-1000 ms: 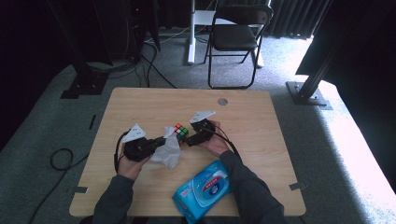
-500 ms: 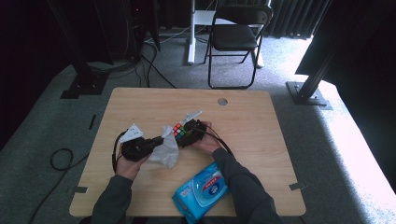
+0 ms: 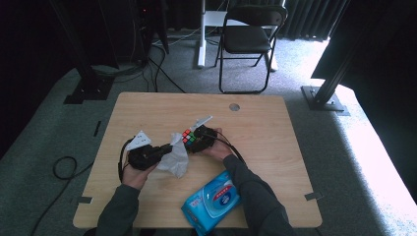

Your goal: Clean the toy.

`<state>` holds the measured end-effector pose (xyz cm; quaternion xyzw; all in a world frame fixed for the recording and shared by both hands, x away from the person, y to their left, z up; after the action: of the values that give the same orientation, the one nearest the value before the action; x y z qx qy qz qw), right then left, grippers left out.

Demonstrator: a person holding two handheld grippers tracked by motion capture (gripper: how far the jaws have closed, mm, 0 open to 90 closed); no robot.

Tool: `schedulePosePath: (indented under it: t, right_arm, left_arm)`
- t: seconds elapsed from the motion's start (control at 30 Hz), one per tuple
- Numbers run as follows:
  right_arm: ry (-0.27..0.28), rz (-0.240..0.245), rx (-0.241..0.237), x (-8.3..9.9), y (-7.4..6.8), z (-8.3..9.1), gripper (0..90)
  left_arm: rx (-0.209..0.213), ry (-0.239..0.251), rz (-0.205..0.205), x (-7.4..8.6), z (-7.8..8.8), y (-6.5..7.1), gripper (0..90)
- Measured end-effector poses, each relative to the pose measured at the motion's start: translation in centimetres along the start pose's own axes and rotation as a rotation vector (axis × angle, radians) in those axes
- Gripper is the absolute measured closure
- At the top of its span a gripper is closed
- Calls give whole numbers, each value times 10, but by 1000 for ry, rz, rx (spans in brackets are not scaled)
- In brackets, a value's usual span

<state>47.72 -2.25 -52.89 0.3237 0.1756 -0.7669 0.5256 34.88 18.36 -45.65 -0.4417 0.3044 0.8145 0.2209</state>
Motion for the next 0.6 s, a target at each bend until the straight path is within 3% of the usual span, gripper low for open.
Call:
schedulePosePath:
  t: [0.23,0.6]
  right_arm:
    - [-1,3,19,2,1,2,341]
    - [23,25,-8,11,-3,15,344]
  left_arm:
    - [-1,1,5,1,0,-1,888]
    - [-3,0,11,1,0,-3,888]
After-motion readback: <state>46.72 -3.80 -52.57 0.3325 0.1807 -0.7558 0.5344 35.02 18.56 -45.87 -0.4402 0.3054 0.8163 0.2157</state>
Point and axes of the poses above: each handheld gripper's, and its own axes: z roughly backward along the jaws, x roughly out of its underside, y roughly to its right, the point moved 2 cm from there along -z, roughly forward along the jaws, and after that the axes turned 9 degrees about z, right-handed, at the moved point
